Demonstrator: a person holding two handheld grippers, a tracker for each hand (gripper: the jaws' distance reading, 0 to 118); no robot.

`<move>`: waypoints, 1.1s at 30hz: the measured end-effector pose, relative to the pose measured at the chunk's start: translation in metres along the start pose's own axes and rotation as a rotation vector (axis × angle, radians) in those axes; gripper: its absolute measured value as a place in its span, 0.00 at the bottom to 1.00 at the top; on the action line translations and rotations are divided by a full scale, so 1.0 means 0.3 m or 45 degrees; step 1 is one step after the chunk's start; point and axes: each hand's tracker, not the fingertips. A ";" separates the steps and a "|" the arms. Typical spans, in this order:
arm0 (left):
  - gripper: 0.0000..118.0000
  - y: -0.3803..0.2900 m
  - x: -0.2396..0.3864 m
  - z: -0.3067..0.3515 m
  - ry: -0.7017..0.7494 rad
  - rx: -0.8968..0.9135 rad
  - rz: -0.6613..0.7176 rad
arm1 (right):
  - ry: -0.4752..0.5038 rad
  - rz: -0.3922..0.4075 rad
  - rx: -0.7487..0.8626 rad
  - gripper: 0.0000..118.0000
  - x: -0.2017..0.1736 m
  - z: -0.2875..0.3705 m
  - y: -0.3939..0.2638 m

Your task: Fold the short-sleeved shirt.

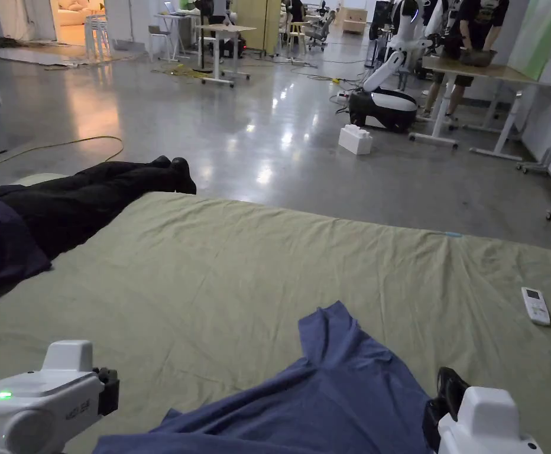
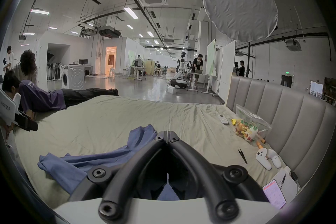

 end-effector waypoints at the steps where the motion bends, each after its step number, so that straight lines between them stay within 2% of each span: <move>1: 0.01 -0.006 -0.024 -0.029 0.017 -0.053 0.013 | 0.001 0.001 -0.010 0.00 -0.002 -0.006 -0.006; 2: 0.06 -0.017 -0.048 -0.057 0.045 -0.076 0.034 | 0.005 0.001 -0.018 0.00 -0.002 -0.011 -0.013; 3: 0.17 -0.027 -0.064 -0.080 0.052 -0.118 0.053 | 0.009 0.003 -0.029 0.00 -0.003 -0.017 -0.019; 4: 0.39 -0.036 -0.084 -0.109 0.046 -0.173 0.070 | 0.009 0.005 -0.041 0.00 -0.005 -0.025 -0.026; 5: 0.54 -0.045 -0.101 -0.131 0.051 -0.212 0.089 | 0.012 0.007 -0.050 0.00 -0.005 -0.030 -0.032; 6: 0.62 -0.056 -0.120 -0.155 0.049 -0.272 0.123 | 0.015 0.010 -0.062 0.00 -0.004 -0.036 -0.039; 8: 0.67 -0.081 -0.145 -0.188 0.079 -0.349 0.183 | 0.015 0.012 -0.084 0.00 -0.003 -0.047 -0.053; 14: 0.67 -0.159 -0.194 -0.268 0.198 -0.474 0.280 | 0.016 0.019 -0.136 0.00 0.000 -0.067 -0.086; 19: 0.66 -0.221 -0.181 -0.307 0.248 -0.548 0.237 | 0.015 0.025 -0.164 0.00 -0.003 -0.075 -0.110; 23: 0.65 -0.232 -0.148 -0.302 0.272 -0.506 0.165 | 0.015 0.022 -0.181 0.00 -0.005 -0.074 -0.122; 24: 0.62 -0.233 -0.140 -0.302 0.272 -0.511 0.169 | 0.017 0.022 -0.185 0.00 -0.006 -0.075 -0.125; 26: 0.50 -0.229 -0.114 -0.304 0.265 -0.510 0.131 | 0.019 0.024 -0.193 0.00 -0.010 -0.075 -0.133; 27: 0.40 -0.226 -0.105 -0.309 0.256 -0.508 0.106 | 0.020 0.023 -0.198 0.00 -0.012 -0.076 -0.136; 29: 0.13 -0.224 -0.083 -0.313 0.218 -0.497 0.081 | 0.023 0.018 -0.203 0.00 -0.017 -0.077 -0.144; 30: 0.05 -0.225 -0.072 -0.316 0.194 -0.492 0.066 | 0.024 0.015 -0.208 0.00 -0.019 -0.078 -0.147; 31: 0.05 -0.226 -0.057 -0.316 0.129 -0.500 0.093 | 0.027 0.010 -0.212 0.00 -0.019 -0.079 -0.151; 33: 0.05 -0.231 -0.051 -0.318 0.174 -0.498 0.087 | 0.030 -0.006 -0.224 0.00 -0.017 -0.082 -0.157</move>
